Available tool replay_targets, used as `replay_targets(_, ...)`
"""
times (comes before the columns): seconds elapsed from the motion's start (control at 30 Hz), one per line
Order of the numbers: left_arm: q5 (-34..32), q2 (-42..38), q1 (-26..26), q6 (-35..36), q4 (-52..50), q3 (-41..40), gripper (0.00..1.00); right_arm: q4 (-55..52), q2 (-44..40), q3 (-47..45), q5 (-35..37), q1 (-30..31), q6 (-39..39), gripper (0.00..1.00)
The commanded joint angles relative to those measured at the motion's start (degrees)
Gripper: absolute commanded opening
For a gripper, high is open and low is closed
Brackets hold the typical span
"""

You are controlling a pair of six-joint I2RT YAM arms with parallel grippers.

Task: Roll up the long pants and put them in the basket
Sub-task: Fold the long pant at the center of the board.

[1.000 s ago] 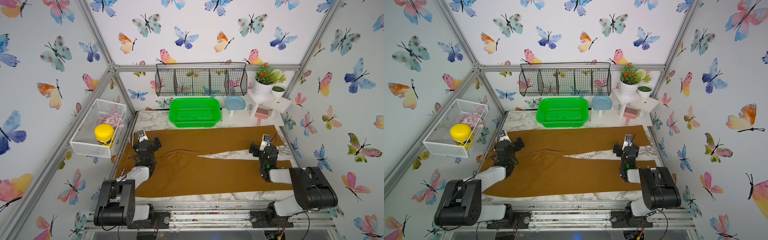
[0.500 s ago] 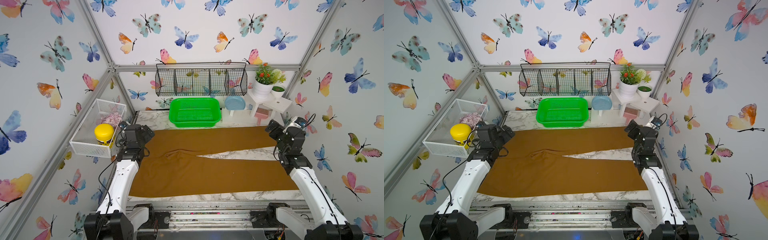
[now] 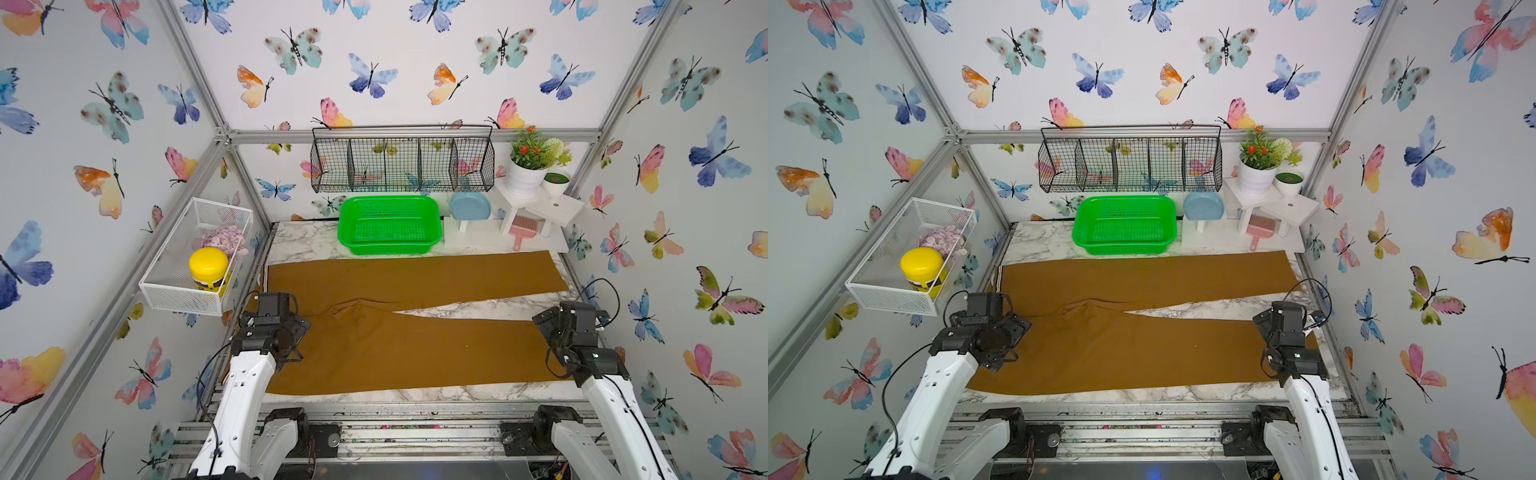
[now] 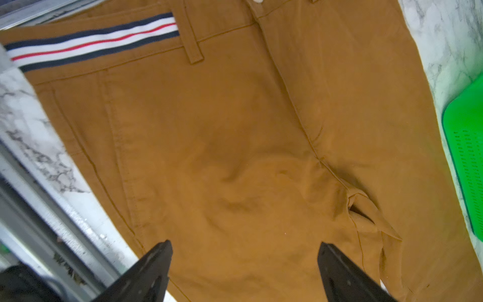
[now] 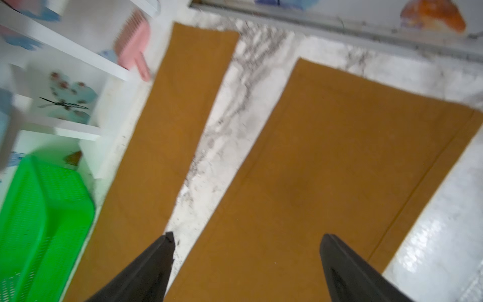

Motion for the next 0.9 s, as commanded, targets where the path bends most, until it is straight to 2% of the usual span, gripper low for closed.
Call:
replay_targets(0.0,-2.4,-2.7,-0.1,-3.4,-9.4,1.3,0.93,-5.0,2.6,-3.0,-6.4,-1.9,4.6,0.88)
replay_targets(0.13,-2.0,-4.4,-0.2,-4.2,-10.7,-1.2,0.93,-2.6,4.9,-6.0,-15.0,-6.0,3.6,0.87)
replay_targets(0.23,-0.7,-4.7,-0.2,-5.0,-9.9,-3.8,0.93,0.0,7.3,-8.0,-19.8,-7.3,3.0,0.81)
replay_targets(0.37,0.9,-4.6,-0.2,-5.4,-9.1,-5.4,0.93,-2.2,9.0,-7.0,-20.0,-7.5,1.0,0.74)
replay_targets(0.53,-0.7,-4.5,-0.2,-6.7,-9.8,-6.6,0.93,-4.0,9.2,-7.9,-20.4,-7.6,0.0,0.69)
replay_targets(0.7,-2.3,-4.7,-0.2,-7.4,-11.4,-6.4,0.94,-2.3,10.3,-10.7,-24.3,-7.7,0.9,0.46)
replay_targets(0.77,-3.0,-4.8,-0.2,-7.5,-11.7,-6.2,0.94,-2.1,10.4,-11.2,-24.5,-7.7,0.3,0.41)
replay_targets(0.87,-3.1,-4.8,-0.2,-7.7,-11.5,-6.7,0.94,-1.3,10.7,-11.9,-24.7,-7.7,0.5,0.41)
